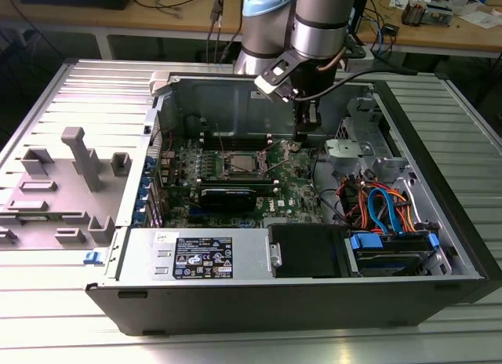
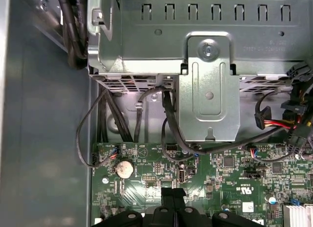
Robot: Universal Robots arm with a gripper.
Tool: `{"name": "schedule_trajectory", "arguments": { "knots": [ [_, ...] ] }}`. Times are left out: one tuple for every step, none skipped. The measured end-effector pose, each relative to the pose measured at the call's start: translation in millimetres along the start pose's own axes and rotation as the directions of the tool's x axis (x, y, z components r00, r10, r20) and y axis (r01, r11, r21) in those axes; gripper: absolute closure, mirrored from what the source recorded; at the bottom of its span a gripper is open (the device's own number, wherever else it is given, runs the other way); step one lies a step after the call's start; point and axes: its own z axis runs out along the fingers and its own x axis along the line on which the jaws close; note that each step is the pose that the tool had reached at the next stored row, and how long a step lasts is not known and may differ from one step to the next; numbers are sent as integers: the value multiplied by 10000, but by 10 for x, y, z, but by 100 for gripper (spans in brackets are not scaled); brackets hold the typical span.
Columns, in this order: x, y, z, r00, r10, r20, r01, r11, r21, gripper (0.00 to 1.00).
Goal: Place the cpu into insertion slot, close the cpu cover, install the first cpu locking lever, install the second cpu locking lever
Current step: 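Close the cpu cover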
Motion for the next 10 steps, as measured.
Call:
{"name": "schedule_trajectory", "arguments": {
  "knots": [
    [0,1,19,10000,-7,1,7,10000,0,89],
    [1,13,51,10000,-27,3,27,10000,16,89],
    [2,21,72,10000,-34,3,34,10000,37,89],
    [2,27,90,10000,-39,2,39,10000,58,89],
    [3,27,117,10000,-45,1,44,10000,83,89],
    [4,27,134,10000,-47,1,47,9999,97,89],
    [5,26,165,10000,-49,0,49,9999,119,89],
    [5,26,193,10000,-52,0,52,9999,139,89],
    [4,25,214,10000,-54,0,54,9999,156,89],
    [2,19,218,10000,-56,2,56,9999,160,89]
  ]
}}
